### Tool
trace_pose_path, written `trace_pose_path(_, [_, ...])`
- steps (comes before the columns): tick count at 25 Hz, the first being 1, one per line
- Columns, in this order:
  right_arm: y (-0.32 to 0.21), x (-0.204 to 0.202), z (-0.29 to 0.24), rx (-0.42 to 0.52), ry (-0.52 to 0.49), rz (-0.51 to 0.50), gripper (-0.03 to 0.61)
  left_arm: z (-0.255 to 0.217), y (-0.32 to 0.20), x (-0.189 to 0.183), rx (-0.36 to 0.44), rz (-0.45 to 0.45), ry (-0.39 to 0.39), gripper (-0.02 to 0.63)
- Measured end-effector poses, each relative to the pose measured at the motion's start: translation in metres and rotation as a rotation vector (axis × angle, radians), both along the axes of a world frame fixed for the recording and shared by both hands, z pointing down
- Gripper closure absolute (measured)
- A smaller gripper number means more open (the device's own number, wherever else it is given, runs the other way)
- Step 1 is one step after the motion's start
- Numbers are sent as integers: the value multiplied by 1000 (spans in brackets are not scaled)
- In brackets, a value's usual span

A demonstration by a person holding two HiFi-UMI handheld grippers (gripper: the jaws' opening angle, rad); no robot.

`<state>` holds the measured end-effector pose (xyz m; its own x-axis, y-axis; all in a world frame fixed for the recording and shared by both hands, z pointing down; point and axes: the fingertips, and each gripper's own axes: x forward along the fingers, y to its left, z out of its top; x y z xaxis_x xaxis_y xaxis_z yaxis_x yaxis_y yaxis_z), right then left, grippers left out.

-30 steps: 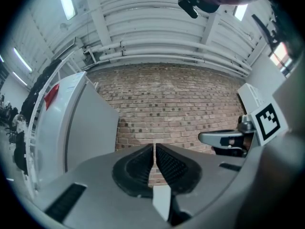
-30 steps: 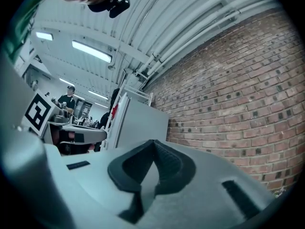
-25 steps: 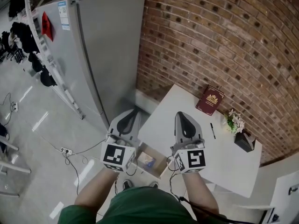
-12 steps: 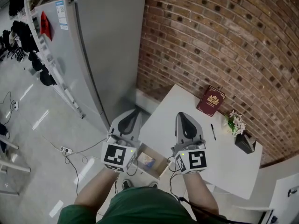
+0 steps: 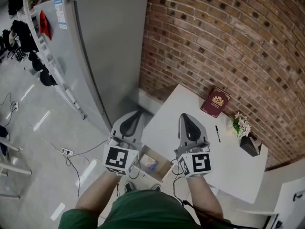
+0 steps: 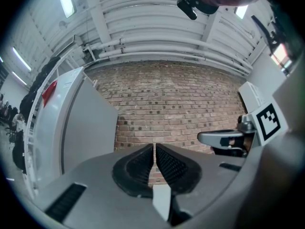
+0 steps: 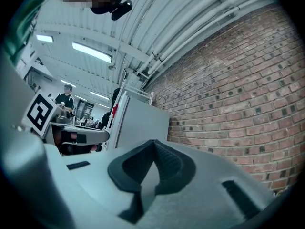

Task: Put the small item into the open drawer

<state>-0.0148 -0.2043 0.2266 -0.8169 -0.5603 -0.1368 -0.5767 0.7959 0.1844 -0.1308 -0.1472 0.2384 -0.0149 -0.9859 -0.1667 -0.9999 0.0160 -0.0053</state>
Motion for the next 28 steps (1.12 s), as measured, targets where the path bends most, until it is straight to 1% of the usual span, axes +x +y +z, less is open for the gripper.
trace_pose_path(28, [4,4,1,-3,6,-11,577,5,1,4,-12,4,-3,598])
